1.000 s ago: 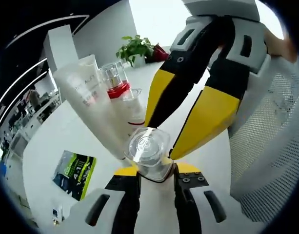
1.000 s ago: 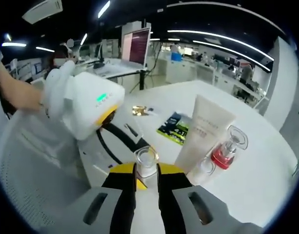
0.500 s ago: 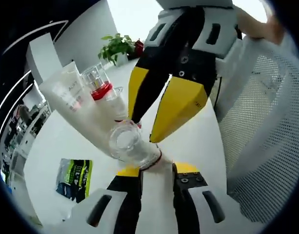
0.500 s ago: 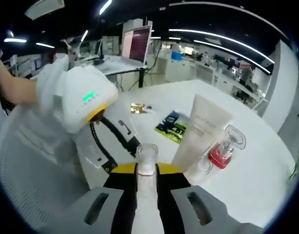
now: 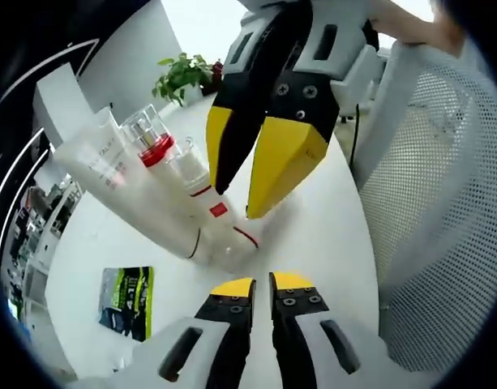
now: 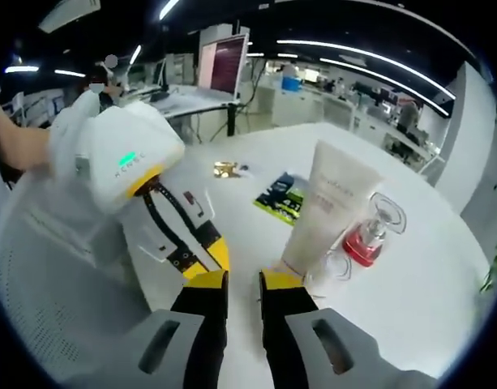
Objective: Arrange the skincare products in the storage area until every visible bottle or jar stands upright without overlapping.
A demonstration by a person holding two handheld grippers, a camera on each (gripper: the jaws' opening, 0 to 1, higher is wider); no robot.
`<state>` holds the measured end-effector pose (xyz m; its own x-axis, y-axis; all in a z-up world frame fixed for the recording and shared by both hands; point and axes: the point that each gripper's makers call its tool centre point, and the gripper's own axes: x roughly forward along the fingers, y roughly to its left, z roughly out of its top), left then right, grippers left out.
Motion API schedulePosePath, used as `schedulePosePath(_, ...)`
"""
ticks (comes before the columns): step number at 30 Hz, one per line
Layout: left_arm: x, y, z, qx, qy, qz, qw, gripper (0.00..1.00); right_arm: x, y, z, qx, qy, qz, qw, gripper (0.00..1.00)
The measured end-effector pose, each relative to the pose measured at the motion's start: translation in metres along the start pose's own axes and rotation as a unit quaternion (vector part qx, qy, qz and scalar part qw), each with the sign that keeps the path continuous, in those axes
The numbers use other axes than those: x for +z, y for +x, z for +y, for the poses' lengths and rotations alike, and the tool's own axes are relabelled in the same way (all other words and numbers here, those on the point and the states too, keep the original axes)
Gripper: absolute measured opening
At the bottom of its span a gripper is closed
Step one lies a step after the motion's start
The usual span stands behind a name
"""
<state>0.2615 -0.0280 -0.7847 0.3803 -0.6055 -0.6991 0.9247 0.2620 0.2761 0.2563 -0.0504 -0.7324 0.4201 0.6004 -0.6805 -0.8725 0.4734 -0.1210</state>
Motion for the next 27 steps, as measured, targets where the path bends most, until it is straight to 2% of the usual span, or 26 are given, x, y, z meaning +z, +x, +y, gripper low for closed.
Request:
schedulePosePath(5,-0.003,-0.001,0.002,0.001,-0.002,0.004,1.0000,0.11,-0.014,-0.002,-0.006,-0.010,-0.011,0.025,0.9996,0.15)
schedulePosePath(7,-0.002,-0.002,0.003,0.004,-0.004,0.005,1.0000,0.11,-0.025,-0.003,-0.008,-0.011,-0.012,0.047,0.9987,0.16)
schedulePosePath(10,-0.004,-0.002,0.005,0.001,-0.018,0.004,0.9998,0.12,-0.045,-0.002,-0.006,0.008,-0.022,0.097,0.9950,0.20)
schedulePosePath(15,-0.004,-0.003,0.007,0.005,-0.020,0.005,0.9998,0.13,-0.051,0.002,-0.012,0.007,-0.052,0.122,0.9911,0.20)
schedulePosePath(21,-0.008,-0.005,0.012,0.010,-0.024,0.014,0.9995,0.13,-0.068,0.017,-0.014,0.030,-0.062,0.170,0.9831,0.21)
schedulePosePath(27,-0.012,-0.008,0.017,0.016,-0.044,0.021,0.9987,0.13,-0.081,0.028,-0.016,0.030,-0.070,0.195,0.9778,0.22)
